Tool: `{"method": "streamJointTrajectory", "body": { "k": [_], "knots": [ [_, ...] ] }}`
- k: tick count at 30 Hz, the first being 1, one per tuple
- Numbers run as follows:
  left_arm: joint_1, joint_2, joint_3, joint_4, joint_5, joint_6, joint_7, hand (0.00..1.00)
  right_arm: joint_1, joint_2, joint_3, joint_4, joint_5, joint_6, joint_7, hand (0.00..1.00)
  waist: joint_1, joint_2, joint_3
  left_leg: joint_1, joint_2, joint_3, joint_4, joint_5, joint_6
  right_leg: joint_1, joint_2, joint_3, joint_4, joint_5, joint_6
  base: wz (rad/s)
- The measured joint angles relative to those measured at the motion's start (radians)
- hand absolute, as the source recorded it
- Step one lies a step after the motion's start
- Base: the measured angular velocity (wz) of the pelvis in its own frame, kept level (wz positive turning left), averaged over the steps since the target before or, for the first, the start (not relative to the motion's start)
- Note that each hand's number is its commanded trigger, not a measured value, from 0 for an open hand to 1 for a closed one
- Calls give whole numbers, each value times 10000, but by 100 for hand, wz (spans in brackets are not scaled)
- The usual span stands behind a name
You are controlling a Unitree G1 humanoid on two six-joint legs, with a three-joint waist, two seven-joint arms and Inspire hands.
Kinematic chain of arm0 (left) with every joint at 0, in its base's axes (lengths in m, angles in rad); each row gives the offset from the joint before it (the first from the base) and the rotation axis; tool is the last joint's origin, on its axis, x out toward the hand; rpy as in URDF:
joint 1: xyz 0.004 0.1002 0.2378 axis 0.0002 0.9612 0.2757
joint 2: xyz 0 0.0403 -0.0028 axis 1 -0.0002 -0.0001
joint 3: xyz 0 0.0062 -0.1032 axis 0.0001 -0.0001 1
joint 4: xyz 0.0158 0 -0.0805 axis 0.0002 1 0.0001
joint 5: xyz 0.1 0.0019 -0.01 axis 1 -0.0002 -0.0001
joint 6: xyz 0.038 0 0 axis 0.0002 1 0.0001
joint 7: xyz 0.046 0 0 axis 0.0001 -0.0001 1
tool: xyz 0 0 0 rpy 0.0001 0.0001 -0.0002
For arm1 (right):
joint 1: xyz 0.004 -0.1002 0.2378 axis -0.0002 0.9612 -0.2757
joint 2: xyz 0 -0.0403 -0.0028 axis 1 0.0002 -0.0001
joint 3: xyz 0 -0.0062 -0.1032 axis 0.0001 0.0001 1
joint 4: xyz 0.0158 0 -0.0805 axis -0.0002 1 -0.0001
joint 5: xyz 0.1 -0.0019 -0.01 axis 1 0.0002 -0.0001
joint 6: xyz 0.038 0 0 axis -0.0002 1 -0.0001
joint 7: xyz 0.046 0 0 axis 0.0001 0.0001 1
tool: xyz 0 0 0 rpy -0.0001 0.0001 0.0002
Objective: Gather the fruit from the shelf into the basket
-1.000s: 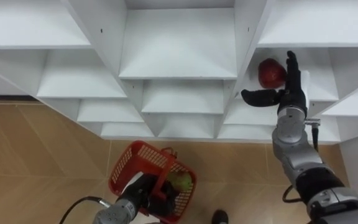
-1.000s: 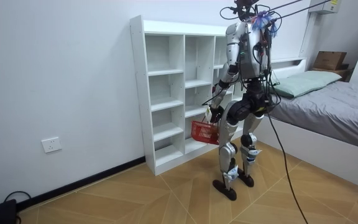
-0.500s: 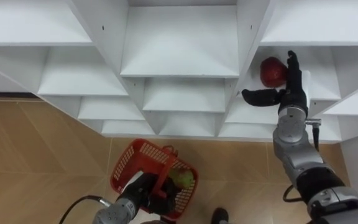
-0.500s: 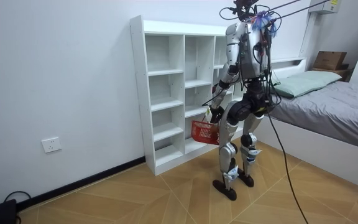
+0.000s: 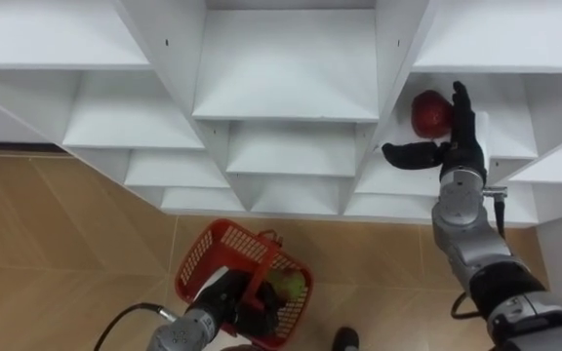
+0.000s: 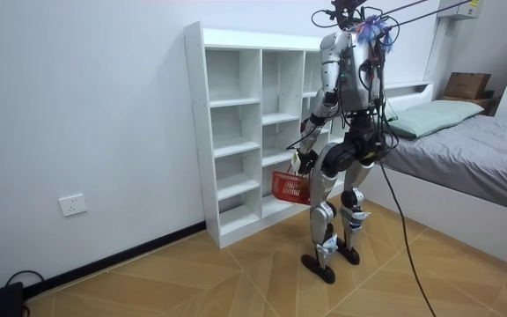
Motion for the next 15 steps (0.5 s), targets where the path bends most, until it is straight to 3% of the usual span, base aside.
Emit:
{"method": "streamJointTrajectory", "body": {
  "k": [11, 13, 14, 15],
  "knots": [
    [-213, -6, -125, -53, 5, 3, 29, 100, -5, -29, -6, 47, -7, 5, -205, 0, -11, 8, -6, -191, -4, -182, 140, 1, 2, -39, -28, -179, 1, 0, -1, 4],
    [-212, -7, -140, -83, 6, 13, 84, 100, -5, -29, -6, 46, -7, 5, -227, 20, -10, 11, -8, -198, -3, -198, 141, 1, 2, -39, -27, -192, 0, 1, -2, 0],
    [-212, -8, -145, -98, 6, 16, 112, 100, -5, -29, -6, 46, -7, 5, -233, 23, -10, 12, -9, -198, -3, -199, 141, 1, 2, -39, -27, -193, 0, 1, -2, 0],
    [-214, -6, -165, -113, 6, 17, 153, 100, -5, -31, -4, 46, -3, 6, -243, 41, -8, 19, -13, -198, -4, -198, 142, 1, 2, -37, -28, -193, 1, 1, -3, 0]
  ]
}}
